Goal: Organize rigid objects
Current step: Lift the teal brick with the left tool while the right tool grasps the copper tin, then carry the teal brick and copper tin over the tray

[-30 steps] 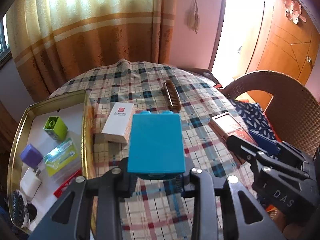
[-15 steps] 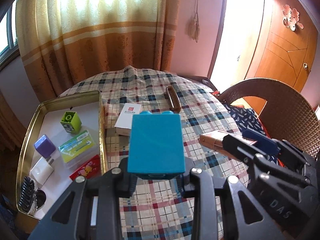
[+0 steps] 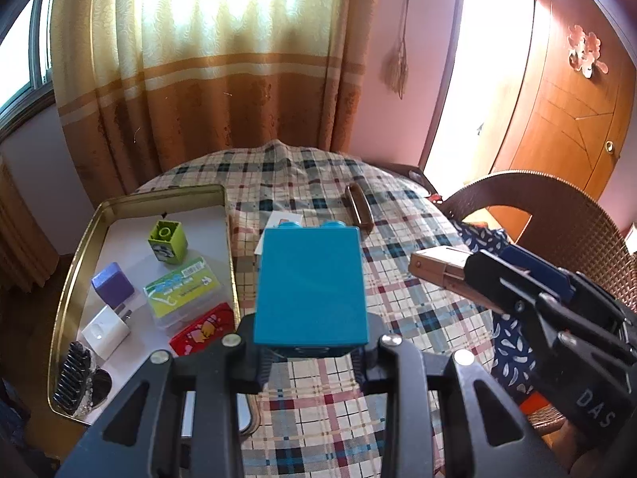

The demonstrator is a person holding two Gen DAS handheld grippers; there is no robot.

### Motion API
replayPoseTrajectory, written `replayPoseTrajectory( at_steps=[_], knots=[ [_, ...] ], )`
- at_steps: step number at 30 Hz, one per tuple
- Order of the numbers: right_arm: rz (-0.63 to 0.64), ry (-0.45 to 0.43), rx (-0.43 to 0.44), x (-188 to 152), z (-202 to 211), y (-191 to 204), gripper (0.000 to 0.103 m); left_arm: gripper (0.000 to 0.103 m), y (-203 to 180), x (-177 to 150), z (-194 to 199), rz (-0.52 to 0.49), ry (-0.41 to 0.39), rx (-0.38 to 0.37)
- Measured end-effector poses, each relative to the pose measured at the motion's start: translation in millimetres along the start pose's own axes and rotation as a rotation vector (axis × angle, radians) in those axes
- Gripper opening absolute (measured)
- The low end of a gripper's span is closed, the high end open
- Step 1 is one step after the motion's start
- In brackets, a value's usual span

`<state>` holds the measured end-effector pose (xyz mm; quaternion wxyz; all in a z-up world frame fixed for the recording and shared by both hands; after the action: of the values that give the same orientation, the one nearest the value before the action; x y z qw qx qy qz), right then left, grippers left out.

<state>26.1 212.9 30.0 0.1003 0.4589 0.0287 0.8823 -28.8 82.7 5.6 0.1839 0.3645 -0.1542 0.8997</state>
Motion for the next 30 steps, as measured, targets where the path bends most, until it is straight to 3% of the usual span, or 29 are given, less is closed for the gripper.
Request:
replayPoseTrajectory(
  at_steps=[9,30],
  knots=[
    [0.059,-0.05,0.041,15,16,35,0.045,0.03,25,7,22,0.043,-0.053,0.016],
    [0.175,-0.095,0.174,31,10,128,0.045,0.03,126,0,54,0.171,-0.116,0.199]
  ],
)
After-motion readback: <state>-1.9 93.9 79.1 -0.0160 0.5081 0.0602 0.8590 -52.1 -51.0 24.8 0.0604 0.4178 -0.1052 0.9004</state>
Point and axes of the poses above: each gripper's, at about its wrist camera, not at the fingertips, and z roughly against the way its jaws point, y to its left, x to its top, the point moved 2 cm from there along -z, roughly the way its jaws point, and after that the axes turned 4 degrees about -x, right-handed, at the moved point
